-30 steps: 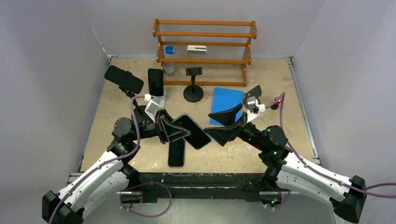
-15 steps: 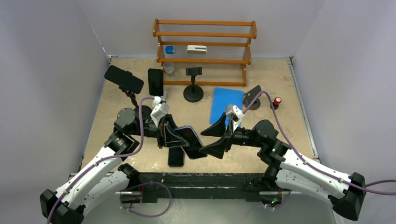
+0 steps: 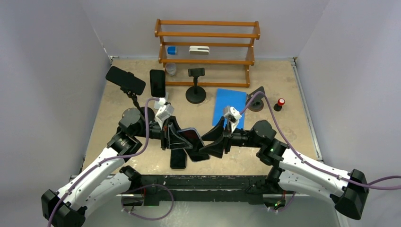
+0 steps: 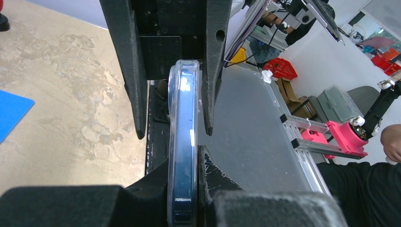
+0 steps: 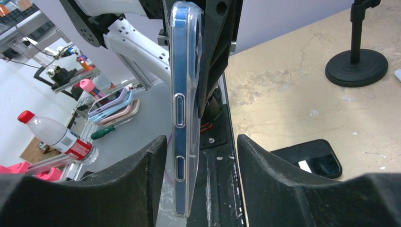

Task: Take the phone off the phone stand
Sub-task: Place the phone at the center of the board.

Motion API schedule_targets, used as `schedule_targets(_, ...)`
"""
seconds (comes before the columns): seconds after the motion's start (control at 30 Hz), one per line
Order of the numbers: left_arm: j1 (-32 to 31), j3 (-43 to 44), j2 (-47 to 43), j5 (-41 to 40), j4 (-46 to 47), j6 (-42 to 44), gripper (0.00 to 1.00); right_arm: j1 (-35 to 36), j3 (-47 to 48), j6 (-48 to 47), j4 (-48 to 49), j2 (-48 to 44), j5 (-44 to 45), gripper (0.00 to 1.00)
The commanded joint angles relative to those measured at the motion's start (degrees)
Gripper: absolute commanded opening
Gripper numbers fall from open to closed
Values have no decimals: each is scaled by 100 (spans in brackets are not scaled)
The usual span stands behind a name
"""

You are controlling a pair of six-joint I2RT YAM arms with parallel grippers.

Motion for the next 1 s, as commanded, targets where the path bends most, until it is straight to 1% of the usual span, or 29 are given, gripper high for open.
schedule_targets(0.0,-34,232,-53,-117,194,162,0,51,-18,134,626,-4,173,57)
schedule_targets(0.2,-29,179,-56,-133,220,130,0,106,18,183,672,188,232,53)
schedule_targets(0.4,-30,174,-52,-242,176,120,0,180,31,202,692,302,289,52)
schedule_targets(0.7,-32,174,-52,-267,167,99,0,279,-2,168,708,325,392,37)
schedule_targets(0.77,-33,174,-60,-275,160,98,0,288,-2,175,718,317,404,32)
schedule_targets(0.8,-30,174,-62,-302,151,95,0,296,-3,168,728,316,395,27)
schedule_targets(0.9,-31,174,-81,-400,102,95,0,321,-4,169,782,299,367,10)
schedule_targets(0.93,-29,174,-87,-422,91,94,0,324,3,175,789,280,373,1)
schedule_targets(0.97,-32,174,-87,-460,82,102,2,324,5,179,780,255,406,0)
